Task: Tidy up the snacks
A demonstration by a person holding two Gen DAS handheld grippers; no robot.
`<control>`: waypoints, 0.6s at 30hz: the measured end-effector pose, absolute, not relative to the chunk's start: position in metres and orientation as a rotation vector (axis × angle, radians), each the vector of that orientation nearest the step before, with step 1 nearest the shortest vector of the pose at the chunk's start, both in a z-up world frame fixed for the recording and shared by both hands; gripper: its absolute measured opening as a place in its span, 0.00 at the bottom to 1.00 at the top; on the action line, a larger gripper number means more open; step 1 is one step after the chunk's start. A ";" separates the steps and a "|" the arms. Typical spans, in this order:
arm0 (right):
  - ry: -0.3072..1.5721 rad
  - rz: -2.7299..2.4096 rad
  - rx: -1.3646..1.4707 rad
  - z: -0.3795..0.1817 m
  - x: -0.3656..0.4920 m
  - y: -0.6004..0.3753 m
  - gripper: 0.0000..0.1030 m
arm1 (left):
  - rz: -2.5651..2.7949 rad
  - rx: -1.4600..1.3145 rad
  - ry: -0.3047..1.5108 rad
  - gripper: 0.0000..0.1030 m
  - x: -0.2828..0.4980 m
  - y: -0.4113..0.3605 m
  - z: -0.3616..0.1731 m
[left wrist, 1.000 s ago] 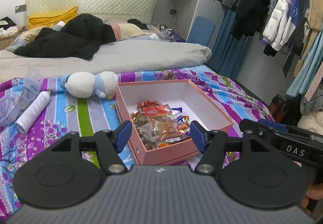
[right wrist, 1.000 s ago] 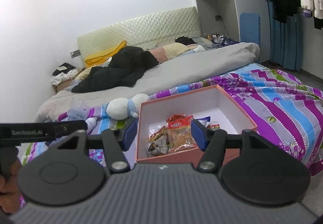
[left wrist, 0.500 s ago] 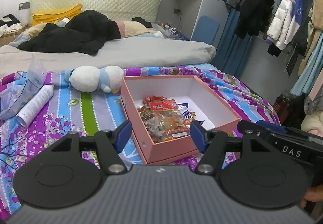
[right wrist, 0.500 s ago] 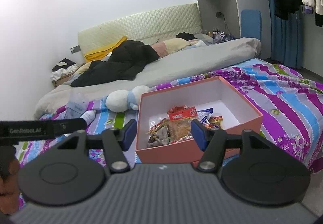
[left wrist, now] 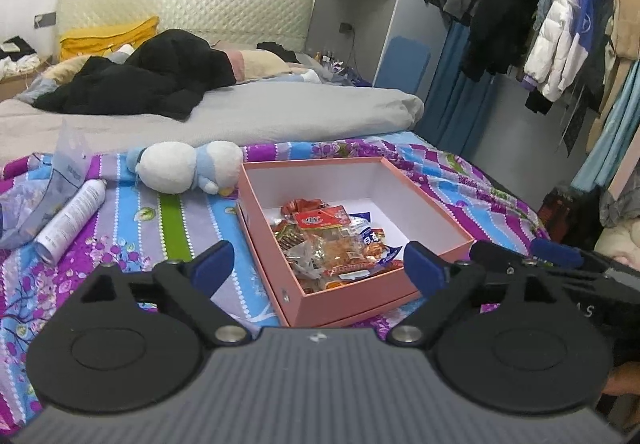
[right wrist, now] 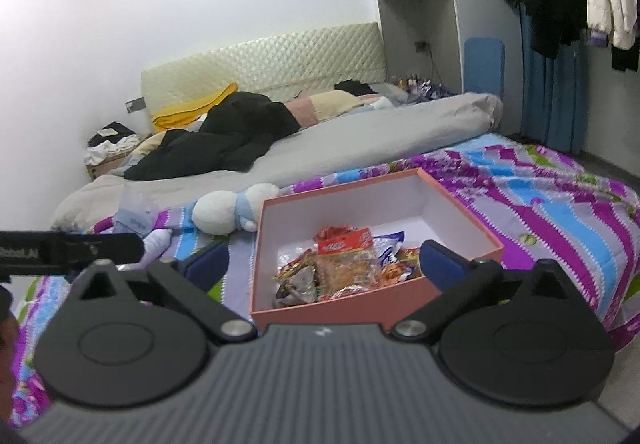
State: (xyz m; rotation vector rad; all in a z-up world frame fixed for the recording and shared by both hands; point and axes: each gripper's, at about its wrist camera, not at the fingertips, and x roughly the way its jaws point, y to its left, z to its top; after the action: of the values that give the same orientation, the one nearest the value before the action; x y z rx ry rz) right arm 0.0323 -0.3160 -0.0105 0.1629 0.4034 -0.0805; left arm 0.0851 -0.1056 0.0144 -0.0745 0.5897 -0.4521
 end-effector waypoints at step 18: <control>0.394 -0.115 0.171 -0.006 0.031 -0.319 1.00 | -0.429 -0.060 0.596 0.99 0.084 -0.106 0.022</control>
State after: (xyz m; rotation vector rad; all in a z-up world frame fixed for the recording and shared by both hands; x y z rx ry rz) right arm 0.0309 -0.3185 -0.0060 0.1711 0.3941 -0.1147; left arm 0.0840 -0.1057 0.0217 -0.0600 0.5956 -0.4292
